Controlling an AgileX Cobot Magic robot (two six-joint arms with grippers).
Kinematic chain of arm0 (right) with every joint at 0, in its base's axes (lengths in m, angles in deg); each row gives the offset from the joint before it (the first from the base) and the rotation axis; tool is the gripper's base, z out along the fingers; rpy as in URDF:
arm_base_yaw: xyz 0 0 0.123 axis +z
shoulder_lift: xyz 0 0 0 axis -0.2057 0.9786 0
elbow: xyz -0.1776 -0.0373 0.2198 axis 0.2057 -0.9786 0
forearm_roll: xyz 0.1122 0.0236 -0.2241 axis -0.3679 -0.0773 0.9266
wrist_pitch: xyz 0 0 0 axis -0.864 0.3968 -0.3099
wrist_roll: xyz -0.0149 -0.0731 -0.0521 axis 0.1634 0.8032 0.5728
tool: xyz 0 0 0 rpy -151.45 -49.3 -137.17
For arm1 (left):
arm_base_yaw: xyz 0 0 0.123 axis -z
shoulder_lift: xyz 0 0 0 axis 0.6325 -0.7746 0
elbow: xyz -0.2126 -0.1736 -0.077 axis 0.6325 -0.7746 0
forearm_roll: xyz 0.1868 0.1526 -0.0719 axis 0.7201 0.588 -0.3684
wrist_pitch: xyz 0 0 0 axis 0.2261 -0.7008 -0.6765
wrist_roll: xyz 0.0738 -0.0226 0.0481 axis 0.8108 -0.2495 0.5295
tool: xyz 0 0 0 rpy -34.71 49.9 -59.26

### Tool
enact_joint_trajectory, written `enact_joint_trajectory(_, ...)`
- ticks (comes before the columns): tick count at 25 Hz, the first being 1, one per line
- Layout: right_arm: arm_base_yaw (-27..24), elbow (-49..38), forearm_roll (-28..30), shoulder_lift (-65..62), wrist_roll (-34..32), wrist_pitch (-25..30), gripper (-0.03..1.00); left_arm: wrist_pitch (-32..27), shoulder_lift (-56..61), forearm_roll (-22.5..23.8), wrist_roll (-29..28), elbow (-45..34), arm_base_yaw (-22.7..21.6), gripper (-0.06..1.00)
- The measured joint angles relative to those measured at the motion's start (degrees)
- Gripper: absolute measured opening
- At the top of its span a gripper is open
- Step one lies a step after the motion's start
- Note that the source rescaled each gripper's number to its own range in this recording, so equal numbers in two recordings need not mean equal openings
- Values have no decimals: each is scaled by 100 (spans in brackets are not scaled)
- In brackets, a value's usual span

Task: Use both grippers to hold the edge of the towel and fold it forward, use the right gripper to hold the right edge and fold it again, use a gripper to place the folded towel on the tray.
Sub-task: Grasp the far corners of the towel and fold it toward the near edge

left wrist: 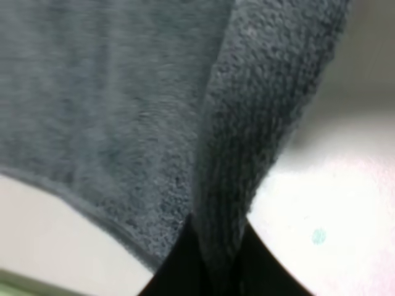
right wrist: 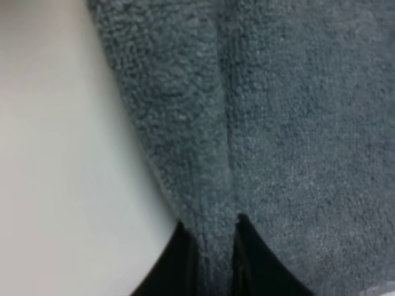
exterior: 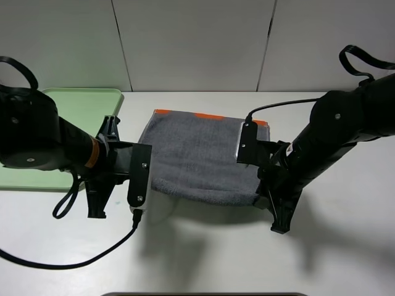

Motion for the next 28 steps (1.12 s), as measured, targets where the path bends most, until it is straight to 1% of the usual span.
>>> enact_joint_trajectory(6,0,0,208,-335,-494,301,0,-273,375,-2,-489,0,14,0)
enact_joint_trajectory(12,0,-2,269,-776,-753,571,0,-468,654,-27,-797,0,20,0)
enact_joint_trajectory(17,0,-2,288,-1159,-776,792,0,-689,819,-75,-854,9,188,0)
enact_joint_trajectory(18,0,-2,315,-1235,-788,840,0,-813,867,-107,-872,27,349,0)
enact_joint_trajectory(21,0,-2,365,-1369,-854,906,0,-946,883,-125,-1003,27,541,0)
enact_joint_trajectory(28,0,-6,360,-1417,-956,903,0,-1239,883,-149,-1519,92,613,0)
